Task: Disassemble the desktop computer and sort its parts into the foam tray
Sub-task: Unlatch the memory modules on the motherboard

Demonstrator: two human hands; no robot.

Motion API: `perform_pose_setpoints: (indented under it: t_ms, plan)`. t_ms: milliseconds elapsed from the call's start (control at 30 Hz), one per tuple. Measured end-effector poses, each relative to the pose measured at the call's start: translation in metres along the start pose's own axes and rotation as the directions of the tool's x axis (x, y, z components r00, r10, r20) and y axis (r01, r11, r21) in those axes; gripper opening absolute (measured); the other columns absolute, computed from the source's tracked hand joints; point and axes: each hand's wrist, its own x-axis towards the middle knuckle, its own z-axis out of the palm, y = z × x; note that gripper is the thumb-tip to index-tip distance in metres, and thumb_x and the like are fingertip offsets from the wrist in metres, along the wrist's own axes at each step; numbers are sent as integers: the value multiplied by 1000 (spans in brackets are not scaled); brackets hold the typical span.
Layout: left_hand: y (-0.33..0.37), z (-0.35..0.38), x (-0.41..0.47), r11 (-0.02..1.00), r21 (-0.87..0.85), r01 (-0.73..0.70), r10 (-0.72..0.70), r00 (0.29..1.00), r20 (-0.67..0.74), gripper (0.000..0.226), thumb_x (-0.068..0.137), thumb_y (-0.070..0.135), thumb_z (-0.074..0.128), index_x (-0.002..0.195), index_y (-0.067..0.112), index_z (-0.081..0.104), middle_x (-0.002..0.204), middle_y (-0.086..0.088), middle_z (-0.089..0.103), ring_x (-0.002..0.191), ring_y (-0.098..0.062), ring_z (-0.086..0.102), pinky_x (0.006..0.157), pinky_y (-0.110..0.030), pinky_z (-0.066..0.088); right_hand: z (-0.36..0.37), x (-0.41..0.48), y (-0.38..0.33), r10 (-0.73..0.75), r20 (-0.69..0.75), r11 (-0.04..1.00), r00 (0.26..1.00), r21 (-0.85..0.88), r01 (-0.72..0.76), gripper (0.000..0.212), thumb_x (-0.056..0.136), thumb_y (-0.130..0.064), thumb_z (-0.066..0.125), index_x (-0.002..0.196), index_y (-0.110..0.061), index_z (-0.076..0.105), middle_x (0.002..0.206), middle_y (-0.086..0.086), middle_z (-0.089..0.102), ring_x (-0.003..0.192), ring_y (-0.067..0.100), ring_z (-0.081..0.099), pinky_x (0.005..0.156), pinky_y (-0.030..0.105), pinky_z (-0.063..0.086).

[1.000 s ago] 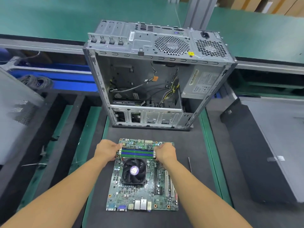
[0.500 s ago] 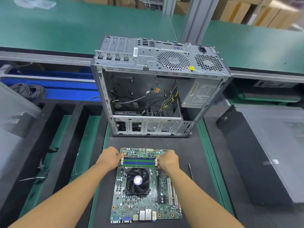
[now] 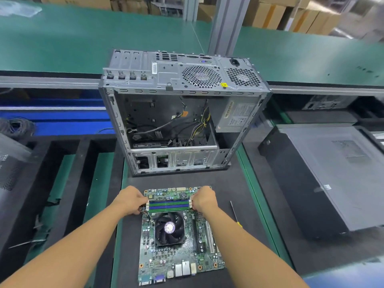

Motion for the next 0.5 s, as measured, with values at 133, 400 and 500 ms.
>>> perform_pose_setpoints:
  t_ms: [133, 400, 500]
  plan:
    - [-8, 3, 8, 975, -215, 53, -55, 998, -7, 17, 88, 18, 72, 77, 7, 78, 67, -2, 72, 59, -12, 72, 52, -17, 53, -1, 6, -3, -105, 79, 883, 991, -451, 130, 25, 99, -14, 48, 112, -18, 69, 77, -2, 56, 66, 17, 57, 46, 19, 34]
    - [-31, 8, 12, 882, -470, 39, -47, 999, -4, 11, 85, 15, 78, 82, 5, 79, 81, -12, 72, 70, -15, 70, 70, -33, 62, 3, 4, 1, -133, 54, 919, 990, -368, 143, 23, 98, -14, 48, 108, -14, 69, 79, -1, 55, 56, 16, 45, 46, 22, 35]
    - [-33, 11, 9, 861, -507, 36, -54, 998, -20, 10, 85, 16, 77, 83, 6, 78, 77, -10, 71, 65, -13, 69, 66, -30, 62, 1, -2, -2, -232, 35, 879, 972, -422, 224, 16, 96, -10, 51, 98, -9, 67, 90, 7, 65, 66, 19, 55, 59, 25, 47]
